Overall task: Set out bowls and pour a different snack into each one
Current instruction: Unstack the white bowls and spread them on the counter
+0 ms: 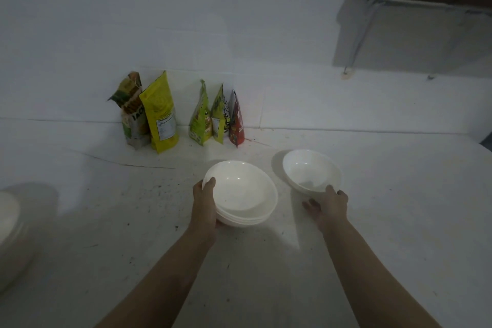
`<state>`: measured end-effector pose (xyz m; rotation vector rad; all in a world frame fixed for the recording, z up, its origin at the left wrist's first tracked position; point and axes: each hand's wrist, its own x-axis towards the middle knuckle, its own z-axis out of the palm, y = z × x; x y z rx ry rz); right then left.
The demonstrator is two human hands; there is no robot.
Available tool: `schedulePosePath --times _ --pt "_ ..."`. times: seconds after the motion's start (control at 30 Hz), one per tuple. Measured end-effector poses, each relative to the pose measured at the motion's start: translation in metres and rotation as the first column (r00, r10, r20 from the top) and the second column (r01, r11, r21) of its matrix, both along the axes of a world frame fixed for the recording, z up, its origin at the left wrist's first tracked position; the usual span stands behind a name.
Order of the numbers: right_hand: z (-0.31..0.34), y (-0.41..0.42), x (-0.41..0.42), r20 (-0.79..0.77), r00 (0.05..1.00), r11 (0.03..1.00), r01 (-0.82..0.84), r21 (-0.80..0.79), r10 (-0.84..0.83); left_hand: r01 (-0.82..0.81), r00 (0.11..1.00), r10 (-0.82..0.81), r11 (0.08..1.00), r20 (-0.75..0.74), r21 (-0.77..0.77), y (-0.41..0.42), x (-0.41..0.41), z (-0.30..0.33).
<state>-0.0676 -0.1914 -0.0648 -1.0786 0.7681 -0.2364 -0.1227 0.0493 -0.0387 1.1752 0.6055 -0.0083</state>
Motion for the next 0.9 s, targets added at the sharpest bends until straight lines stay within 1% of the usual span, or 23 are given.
schedulePosePath --times 0.07,0.1,0.17,0.23,0.27,0.3,0.33,0.37,0.4,0.43,0.53,0.6,0.63,0.7,0.77,0.83,0.9 --pt "-0.002 0.012 -0.012 -0.058 0.998 0.999 -0.018 0.039 0.020 0.011 1.000 -0.011 1.000 0.015 -0.022 -0.004 0.000 -0.004" --pt "0.000 0.022 -0.019 -0.080 0.993 0.996 -0.083 0.038 0.085 0.016 1.000 -0.016 0.999 0.023 -0.028 -0.005 -0.001 -0.005" --pt "0.008 0.039 -0.026 -0.113 0.947 0.954 -0.301 0.002 0.299 0.017 1.000 -0.016 0.999 0.024 -0.037 -0.007 -0.002 -0.006" --pt "0.020 0.053 -0.025 -0.125 0.858 0.859 -0.508 -0.062 0.498 0.011 1.000 -0.010 0.999 0.029 -0.039 -0.006 -0.003 -0.006" --pt "0.026 0.059 -0.025 -0.137 0.797 0.790 -0.603 -0.115 0.588 0.002 1.000 -0.001 0.999 0.029 -0.032 -0.005 -0.003 -0.005" --pt "0.030 0.064 -0.023 -0.156 0.732 0.703 -0.681 -0.205 0.664 -0.013 1.000 0.014 1.000 0.027 -0.026 -0.002 -0.003 -0.004" --pt "0.033 0.070 -0.021 -0.167 0.677 0.617 -0.727 -0.302 0.716 -0.036 0.999 0.037 0.999 0.024 -0.027 0.002 -0.004 -0.002" --pt "0.035 0.076 -0.019 -0.165 0.643 0.546 -0.737 -0.398 0.748 -0.062 0.998 0.063 0.998 0.023 -0.024 0.007 -0.004 -0.001" --pt "0.036 0.081 -0.016 -0.148 0.631 0.507 -0.722 -0.471 0.761 -0.087 0.996 0.087 0.996 0.030 -0.021 0.013 -0.005 0.001" --pt "0.038 0.088 -0.013 -0.119 0.635 0.492 -0.690 -0.531 0.763 -0.110 0.993 0.111 0.994 0.041 -0.023 0.019 -0.005 0.003" --pt "0.050 0.110 -0.003 -0.014 0.683 0.508 -0.556 -0.658 0.730 -0.189 0.981 0.188 0.981 0.053 0.032 0.036 -0.010 0.005" --pt "0.054 0.124 0.004 0.048 0.702 0.553 -0.514 -0.656 0.710 -0.288 0.958 0.285 0.954 0.043 0.082 0.049 -0.016 0.002" --pt "0.054 0.129 0.008 0.079 0.719 0.605 -0.515 -0.607 0.691 -0.347 0.938 0.345 0.934 0.035 0.090 0.057 -0.019 -0.001" --pt "0.052 0.136 0.017 0.111 0.764 0.720 -0.534 -0.442 0.635 -0.466 0.885 0.466 0.883 0.022 0.051 0.073 -0.026 -0.006" --pt "0.047 0.140 0.026 0.088 0.809 0.789 -0.534 -0.305 0.581 -0.537 0.844 0.537 0.844 0.006 0.000 0.086 -0.034 -0.007" --pt "0.038 0.146 0.035 0.057 0.821 0.807 -0.542 -0.234 0.568 -0.585 0.811 0.585 0.811 0.002 -0.031 0.095 -0.043 -0.008" --pt "0.029 0.154 0.038 0.016 0.819 0.804 -0.559 -0.203 0.573 -0.617 0.786 0.618 0.784 0.009 -0.068 0.100 -0.051 -0.009"
